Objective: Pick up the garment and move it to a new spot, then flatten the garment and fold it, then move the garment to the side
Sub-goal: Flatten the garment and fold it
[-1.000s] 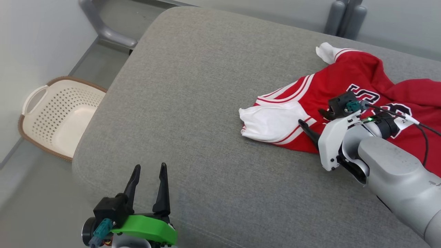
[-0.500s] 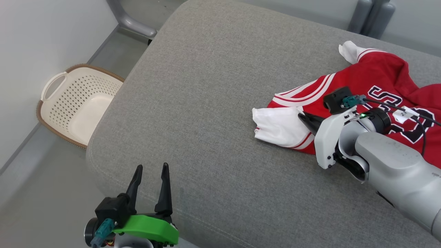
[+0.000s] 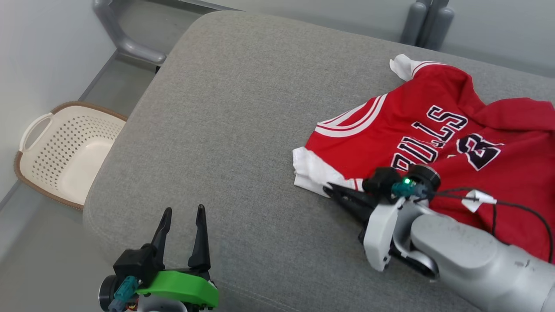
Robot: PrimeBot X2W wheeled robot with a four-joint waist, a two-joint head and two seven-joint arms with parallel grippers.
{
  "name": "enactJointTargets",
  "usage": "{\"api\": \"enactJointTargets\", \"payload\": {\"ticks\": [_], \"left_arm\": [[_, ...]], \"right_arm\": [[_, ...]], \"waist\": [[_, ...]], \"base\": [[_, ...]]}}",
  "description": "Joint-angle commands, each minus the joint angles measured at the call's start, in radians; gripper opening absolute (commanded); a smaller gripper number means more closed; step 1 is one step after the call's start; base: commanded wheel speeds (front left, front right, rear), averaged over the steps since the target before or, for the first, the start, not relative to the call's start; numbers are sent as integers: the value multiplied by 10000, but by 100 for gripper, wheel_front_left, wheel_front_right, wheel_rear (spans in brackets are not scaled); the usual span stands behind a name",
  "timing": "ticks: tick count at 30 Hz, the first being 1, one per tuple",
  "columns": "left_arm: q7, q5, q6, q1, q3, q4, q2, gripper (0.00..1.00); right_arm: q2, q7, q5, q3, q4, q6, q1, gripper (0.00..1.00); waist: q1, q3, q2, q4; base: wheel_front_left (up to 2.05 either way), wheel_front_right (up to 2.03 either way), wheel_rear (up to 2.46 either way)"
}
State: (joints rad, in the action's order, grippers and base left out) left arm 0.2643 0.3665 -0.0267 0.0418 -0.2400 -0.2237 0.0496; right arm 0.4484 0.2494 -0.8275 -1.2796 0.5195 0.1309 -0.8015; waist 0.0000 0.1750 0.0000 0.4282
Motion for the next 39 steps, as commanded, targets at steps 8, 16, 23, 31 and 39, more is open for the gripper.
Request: {"api": "enactJointTargets", "payload": {"ticks": [8, 16, 23, 31, 39], "left_arm": [[-2, -297, 137, -123, 198, -82, 21, 100], [-4, -457, 266, -211, 375, -208, 21, 100], [-3, -574, 326, -410, 480, -230, 22, 100], [-4, -587, 314, -622, 538, -170, 22, 100], [-3, -573, 316, -681, 615, -61, 22, 100]], "right_arm": [[-582, 100, 2320, -26, -879, -3, 1934, 13], [-908, 99, 2999, -14, -1052, -4, 2659, 100], [-542, 161, 2229, 1463, -1767, -7, 2808, 100], [-625, 159, 3138, 5921, -1106, -4, 4792, 100], [-1161, 160, 4278, 9495, -1080, -4, 6655, 100]], "waist": [[0, -279, 0, -682], [0, -582, 0, -1355], [0, -917, 0, -2180], [0, -1181, 0, -2645], [0, -1047, 0, -3023]], "base": [[0, 0, 0], [0, 0, 0], [0, 0, 0], [0, 0, 0], [0, 0, 0]]}}
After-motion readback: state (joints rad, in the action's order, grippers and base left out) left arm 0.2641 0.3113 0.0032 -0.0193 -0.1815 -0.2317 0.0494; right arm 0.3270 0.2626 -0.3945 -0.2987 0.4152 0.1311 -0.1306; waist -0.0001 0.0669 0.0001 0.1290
